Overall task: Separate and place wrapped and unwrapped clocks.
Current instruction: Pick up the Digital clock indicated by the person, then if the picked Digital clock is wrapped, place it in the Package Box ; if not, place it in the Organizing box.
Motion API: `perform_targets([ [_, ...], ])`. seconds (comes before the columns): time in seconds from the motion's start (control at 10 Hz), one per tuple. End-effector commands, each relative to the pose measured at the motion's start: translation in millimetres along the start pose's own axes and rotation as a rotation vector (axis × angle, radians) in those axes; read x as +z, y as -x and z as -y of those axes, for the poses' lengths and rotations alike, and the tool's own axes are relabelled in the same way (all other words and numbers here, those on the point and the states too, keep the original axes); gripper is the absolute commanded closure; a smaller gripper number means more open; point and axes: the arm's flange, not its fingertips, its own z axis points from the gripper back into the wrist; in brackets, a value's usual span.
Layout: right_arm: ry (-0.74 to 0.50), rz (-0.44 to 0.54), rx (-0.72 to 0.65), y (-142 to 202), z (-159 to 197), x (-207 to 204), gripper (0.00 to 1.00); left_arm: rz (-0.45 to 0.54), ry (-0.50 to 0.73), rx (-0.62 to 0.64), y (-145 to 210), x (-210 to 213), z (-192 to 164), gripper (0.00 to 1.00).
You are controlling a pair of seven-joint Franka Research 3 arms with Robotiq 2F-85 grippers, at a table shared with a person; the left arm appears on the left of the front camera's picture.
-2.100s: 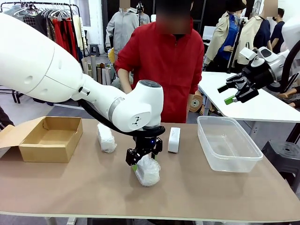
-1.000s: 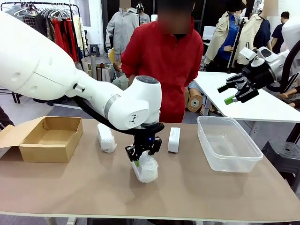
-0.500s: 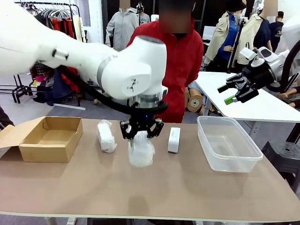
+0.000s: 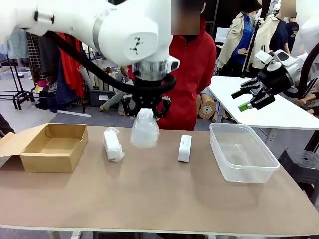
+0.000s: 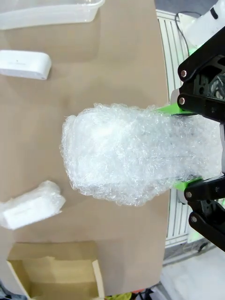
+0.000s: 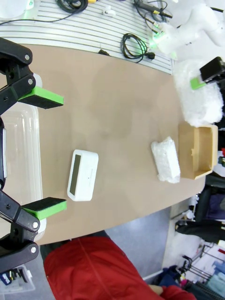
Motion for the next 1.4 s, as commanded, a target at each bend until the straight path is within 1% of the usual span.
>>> perform_targets([
  [0.0, 0.001, 0.0, 0.001, -1, 0, 1, 0.0, 0.021, 0.001, -0.07, -7, 16, -2, 1.0],
  [0.4, 0.001, 0.0, 0.001, -1, 0, 1, 0.0, 0.056, 0.023, -0.146, -16, 45, -7, 1.0],
  [0.6, 0.001, 0.0, 0.001, -1, 0, 1, 0.0, 0.083, 0.039, -0.152, -19, 59, -10, 1.0],
  [0.7, 0.001, 0.0, 0.001, -1, 0, 1, 0.0, 0.091, 0.052, -0.146, -17, 59, -9, 1.0],
  [0.8, 0.001, 0.0, 0.001, -1, 0, 1, 0.0, 0.064, 0.044, -0.134, -18, 50, -4, 1.0],
  [1.3, 0.001, 0.0, 0.001, -1, 0, 1, 0.0, 0.064, 0.044, -0.134, -18, 50, -4, 1.0],
])
